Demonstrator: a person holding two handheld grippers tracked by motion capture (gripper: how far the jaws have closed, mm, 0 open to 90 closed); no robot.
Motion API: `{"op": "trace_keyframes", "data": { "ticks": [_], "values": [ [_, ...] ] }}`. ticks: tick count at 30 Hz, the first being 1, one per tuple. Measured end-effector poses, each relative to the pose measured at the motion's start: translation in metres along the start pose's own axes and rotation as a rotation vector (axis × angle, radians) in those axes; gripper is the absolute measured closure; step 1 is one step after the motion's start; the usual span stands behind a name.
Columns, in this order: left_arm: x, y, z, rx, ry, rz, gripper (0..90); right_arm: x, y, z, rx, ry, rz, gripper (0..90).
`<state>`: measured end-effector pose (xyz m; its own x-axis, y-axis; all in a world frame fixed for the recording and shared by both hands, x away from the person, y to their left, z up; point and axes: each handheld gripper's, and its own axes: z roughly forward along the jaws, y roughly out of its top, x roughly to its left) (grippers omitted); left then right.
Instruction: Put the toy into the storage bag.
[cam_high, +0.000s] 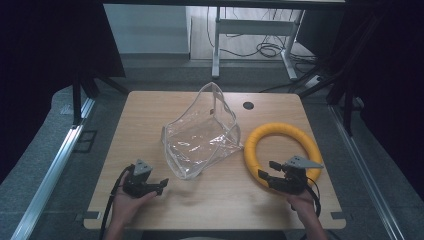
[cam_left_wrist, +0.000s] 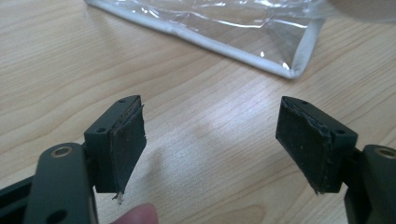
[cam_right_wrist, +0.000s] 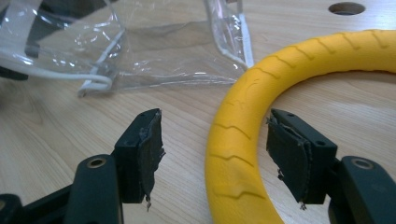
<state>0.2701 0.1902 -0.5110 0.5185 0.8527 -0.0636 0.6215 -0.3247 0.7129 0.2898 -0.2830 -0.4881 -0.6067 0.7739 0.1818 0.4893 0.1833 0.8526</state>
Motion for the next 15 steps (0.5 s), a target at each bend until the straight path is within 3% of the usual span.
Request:
{"op": "trace_keyframes", "data": {
  "ticks": [3,9,11,15],
  "values": [
    [-0.0002,0.0007,-0.0004,-0.005,-0.007,0.001,24.1,-0.0004,-0.0018,-0.0023,-0.005,-0.003,0.018,36.0],
    [-0.0008,0.0014,0.0020,-0.007,-0.023,0.005,24.1,0.0043,-0.0027,-0.0030,-0.005,-0.026,-0.026,37.3],
    [-0.0005,0.0012,0.0026,-0.001,-0.023,0.001,24.1,0.0053,-0.0029,-0.0013,0.022,-0.041,-0.060,36.4],
    [-0.0004,0.0012,0.0019,-0.003,-0.024,-0.002,24.5,0.0036,-0.0033,0.0006,0.041,-0.034,-0.047,35.6]
  ]
}}
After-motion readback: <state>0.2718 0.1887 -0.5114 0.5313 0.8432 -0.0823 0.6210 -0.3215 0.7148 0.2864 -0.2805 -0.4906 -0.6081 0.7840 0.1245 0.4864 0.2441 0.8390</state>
